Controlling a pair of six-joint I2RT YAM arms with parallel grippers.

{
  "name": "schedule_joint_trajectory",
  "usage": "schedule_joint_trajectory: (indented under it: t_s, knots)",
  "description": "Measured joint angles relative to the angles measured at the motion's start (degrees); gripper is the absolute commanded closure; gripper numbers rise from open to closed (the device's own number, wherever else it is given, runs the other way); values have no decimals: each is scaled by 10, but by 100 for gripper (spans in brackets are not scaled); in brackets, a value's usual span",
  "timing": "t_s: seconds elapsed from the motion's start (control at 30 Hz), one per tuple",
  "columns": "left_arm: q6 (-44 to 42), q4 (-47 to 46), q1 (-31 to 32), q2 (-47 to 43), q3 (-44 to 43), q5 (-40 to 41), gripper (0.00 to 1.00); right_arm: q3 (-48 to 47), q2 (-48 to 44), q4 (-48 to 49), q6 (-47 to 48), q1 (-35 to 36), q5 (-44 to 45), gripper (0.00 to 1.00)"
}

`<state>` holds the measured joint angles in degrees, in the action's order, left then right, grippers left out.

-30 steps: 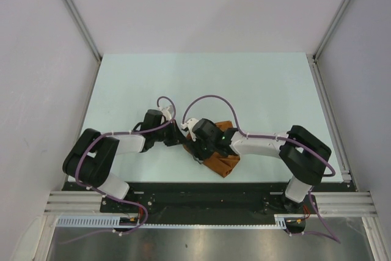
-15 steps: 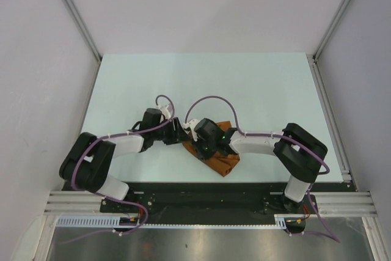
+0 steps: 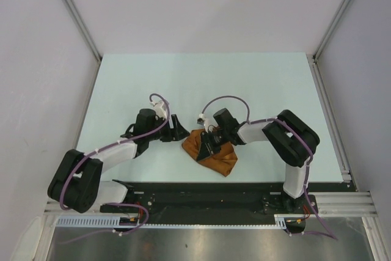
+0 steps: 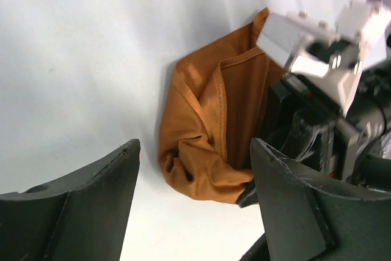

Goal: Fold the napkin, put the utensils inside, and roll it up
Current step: Roll the napkin with the utensil

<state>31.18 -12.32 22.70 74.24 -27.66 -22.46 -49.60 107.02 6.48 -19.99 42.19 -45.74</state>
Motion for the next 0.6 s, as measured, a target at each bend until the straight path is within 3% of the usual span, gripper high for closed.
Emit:
schedule_joint_trajectory:
  t_s: [0.2,0.4,0.5,0.6]
  knots:
    - [-2,-17,0,16,26,-4,24,0,53,60,-53,-35,-117,94]
    - [3,-57,4,66,30,-25,29,-4,81,76,-66,-52,-167,94]
    - [9,-80,12,86,30,-37,37,-8,86,74,-65,-56,-175,94]
    - [18,-98,24,102,30,-44,62,-10,88,70,-63,-57,-179,92]
